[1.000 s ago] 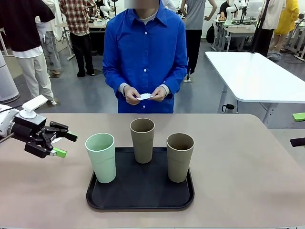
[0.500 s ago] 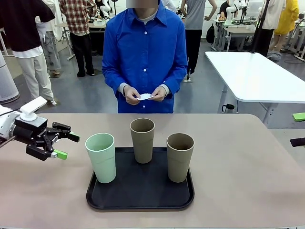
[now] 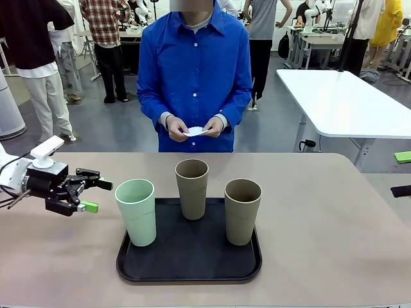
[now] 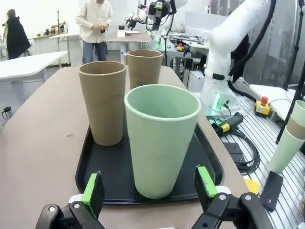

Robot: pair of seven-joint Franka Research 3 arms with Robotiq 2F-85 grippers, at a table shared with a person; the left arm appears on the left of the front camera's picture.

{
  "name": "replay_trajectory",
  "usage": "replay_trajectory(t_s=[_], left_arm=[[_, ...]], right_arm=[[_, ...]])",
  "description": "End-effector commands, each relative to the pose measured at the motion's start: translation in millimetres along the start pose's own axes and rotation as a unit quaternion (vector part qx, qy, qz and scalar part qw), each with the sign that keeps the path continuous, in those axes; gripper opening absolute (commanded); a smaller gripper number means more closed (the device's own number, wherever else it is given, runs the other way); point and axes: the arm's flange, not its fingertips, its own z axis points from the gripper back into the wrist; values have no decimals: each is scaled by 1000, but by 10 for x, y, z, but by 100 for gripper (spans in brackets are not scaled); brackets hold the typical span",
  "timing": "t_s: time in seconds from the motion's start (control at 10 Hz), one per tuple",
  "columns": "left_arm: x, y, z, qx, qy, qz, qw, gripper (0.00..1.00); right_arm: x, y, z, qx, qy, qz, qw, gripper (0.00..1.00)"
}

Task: Place coasters on the table and set cups on them.
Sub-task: Pick up one Reusable plastic cup and place it on a coaster set by the human.

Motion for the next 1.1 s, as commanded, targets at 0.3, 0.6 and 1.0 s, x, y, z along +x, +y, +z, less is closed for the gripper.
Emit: replay_trajectory(t_s=[0.3, 0.6, 1.0], left_arm=[[-289, 136, -217, -31, -39, -12, 999, 100], [-380, 170, -350, -45, -43, -33, 997, 100], [-393, 214, -519, -66, -43, -35, 996, 100]], right_arm=[[19, 4, -1, 10, -2, 6, 1000, 100], [19, 4, -1, 10, -2, 6, 1000, 100], [19, 4, -1, 10, -2, 6, 1000, 100]])
